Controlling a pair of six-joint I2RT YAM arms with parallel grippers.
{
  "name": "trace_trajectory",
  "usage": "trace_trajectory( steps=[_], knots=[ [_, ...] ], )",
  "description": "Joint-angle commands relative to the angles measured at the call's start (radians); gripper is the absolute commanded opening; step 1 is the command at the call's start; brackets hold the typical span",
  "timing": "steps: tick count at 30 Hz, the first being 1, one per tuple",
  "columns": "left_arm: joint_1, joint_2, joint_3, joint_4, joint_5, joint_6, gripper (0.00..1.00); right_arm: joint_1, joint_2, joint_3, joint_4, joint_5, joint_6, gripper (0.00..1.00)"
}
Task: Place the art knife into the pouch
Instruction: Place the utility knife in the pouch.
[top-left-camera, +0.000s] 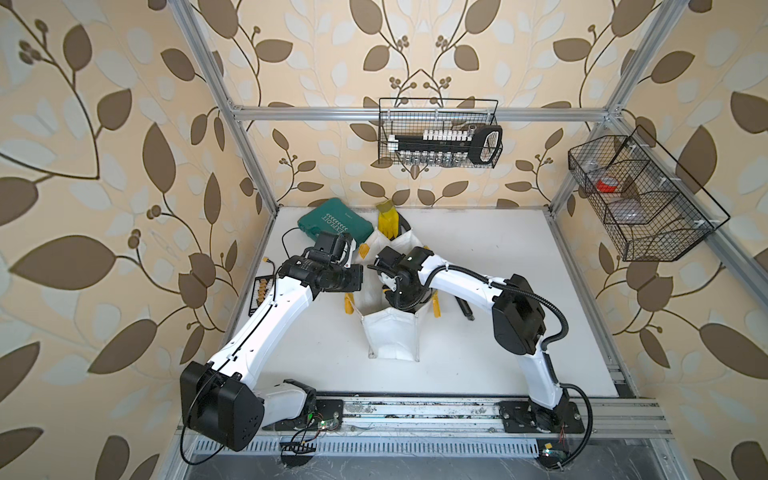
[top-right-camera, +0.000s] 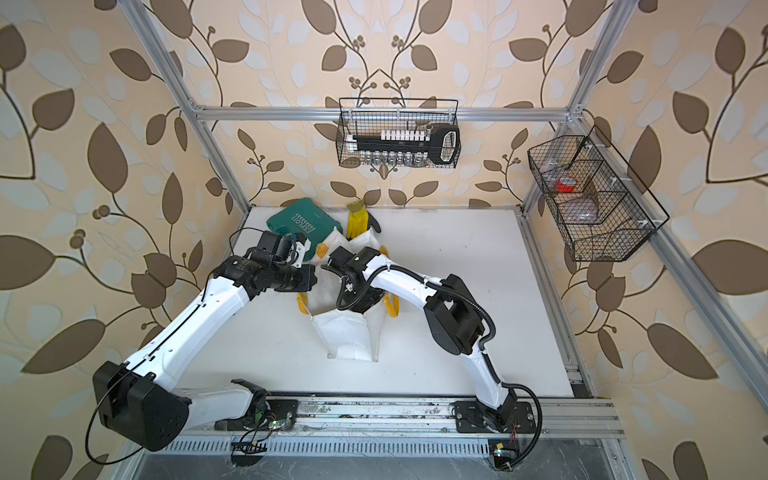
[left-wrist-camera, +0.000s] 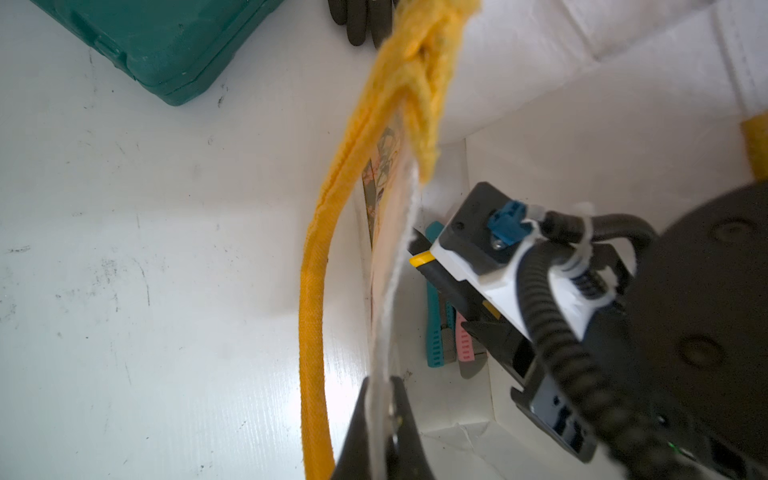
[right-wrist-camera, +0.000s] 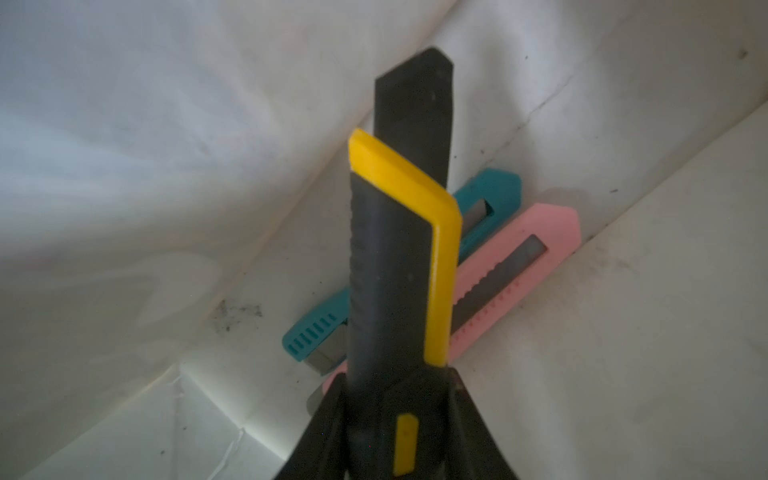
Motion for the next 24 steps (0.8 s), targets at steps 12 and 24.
trace_trajectory(
  steps=[12, 24],
  knots=[
    [-0.004, -0.005, 0.008, 0.009, -0.024, 0.027, 0.00, -0.036, 0.058, 0.032, -0.164, 0.108, -0.047, 0.00],
    [-0.004, -0.001, 0.008, 0.008, -0.028, 0.027, 0.00, -0.077, 0.012, -0.024, -0.126, 0.037, -0.045, 0.25]
  ],
)
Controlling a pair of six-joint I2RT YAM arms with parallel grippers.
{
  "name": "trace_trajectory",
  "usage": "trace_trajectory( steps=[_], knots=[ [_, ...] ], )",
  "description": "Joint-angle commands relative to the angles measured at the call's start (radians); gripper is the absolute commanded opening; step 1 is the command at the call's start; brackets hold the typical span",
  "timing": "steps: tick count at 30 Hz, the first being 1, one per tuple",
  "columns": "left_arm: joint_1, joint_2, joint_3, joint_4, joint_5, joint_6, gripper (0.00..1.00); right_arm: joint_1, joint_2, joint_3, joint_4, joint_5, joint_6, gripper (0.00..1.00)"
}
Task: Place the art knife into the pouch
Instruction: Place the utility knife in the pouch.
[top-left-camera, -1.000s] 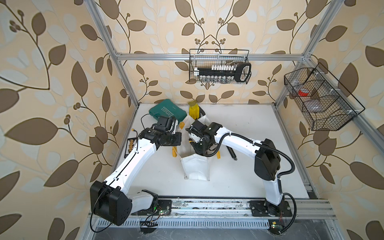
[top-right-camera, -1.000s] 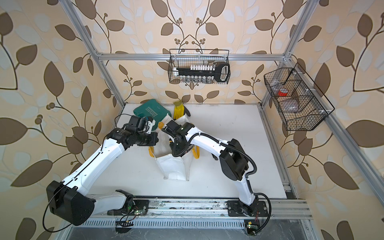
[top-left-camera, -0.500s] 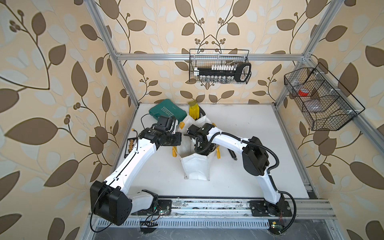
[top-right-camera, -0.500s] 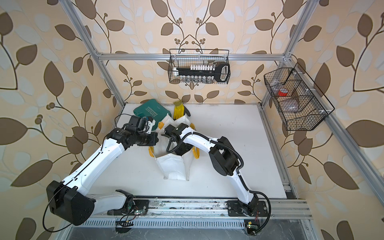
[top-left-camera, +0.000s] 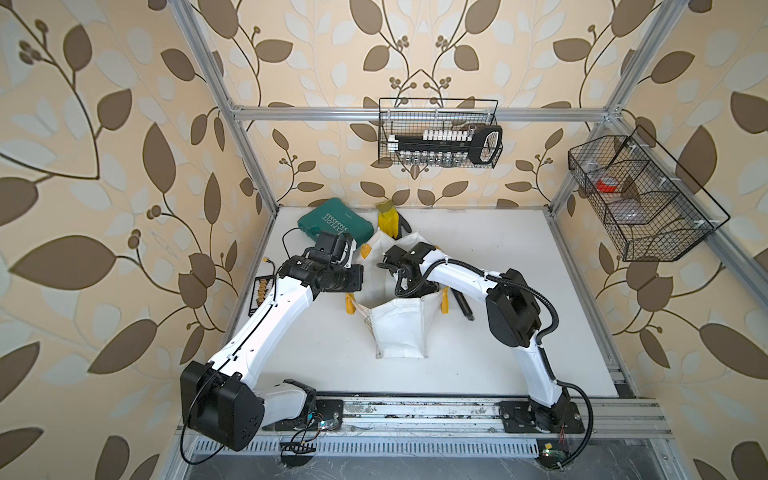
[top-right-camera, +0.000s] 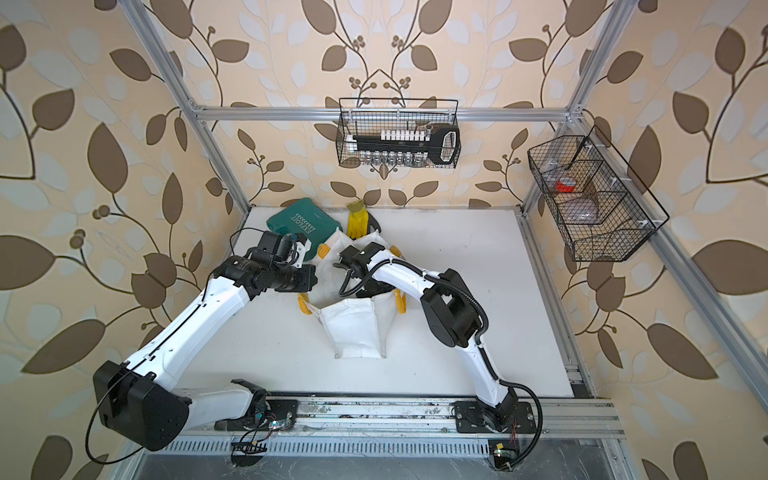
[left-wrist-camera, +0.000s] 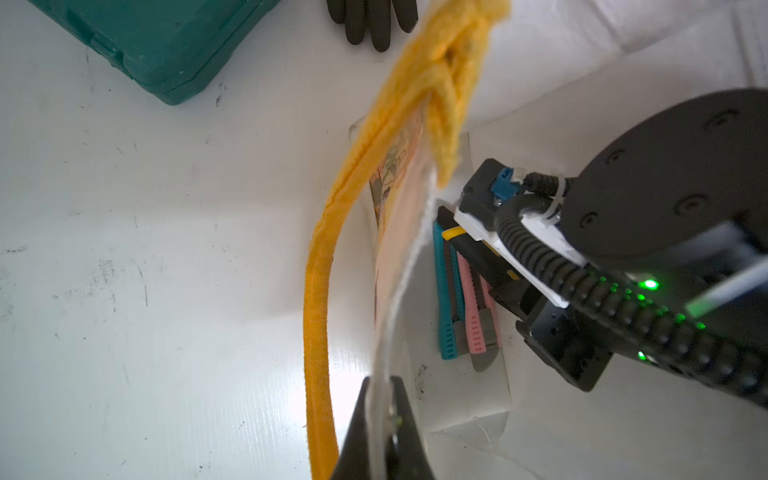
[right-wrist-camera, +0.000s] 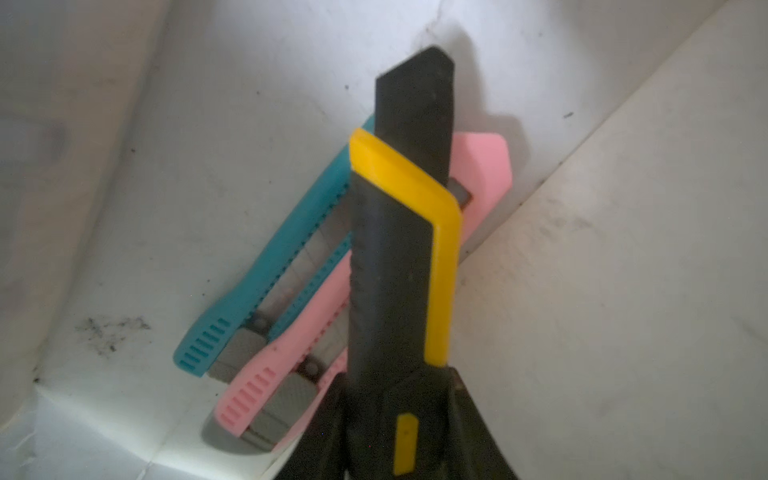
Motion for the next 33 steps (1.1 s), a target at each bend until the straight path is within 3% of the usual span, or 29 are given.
trace_trajectory(
  steps=[1, 21, 29, 33],
  knots=[
    [-0.003, -0.002, 0.006, 0.008, -0.031, 0.026, 0.00, -0.006, -0.029, -0.017, -0.020, -0.028, -0.011, 0.27],
    [-0.003, -0.002, 0.008, 0.007, -0.034, 0.026, 0.00, -0.012, -0.267, 0.038, 0.065, -0.159, 0.019, 0.69],
    [-0.004, 0.002, 0.008, 0.006, -0.034, 0.028, 0.00, -0.013, -0.451, 0.033, 0.205, -0.260, 0.045, 0.74],
    [-0.004, 0.002, 0.008, 0.006, -0.035, 0.028, 0.00, -0.023, -0.581, -0.004, 0.293, -0.234, 0.074, 0.74]
  ],
)
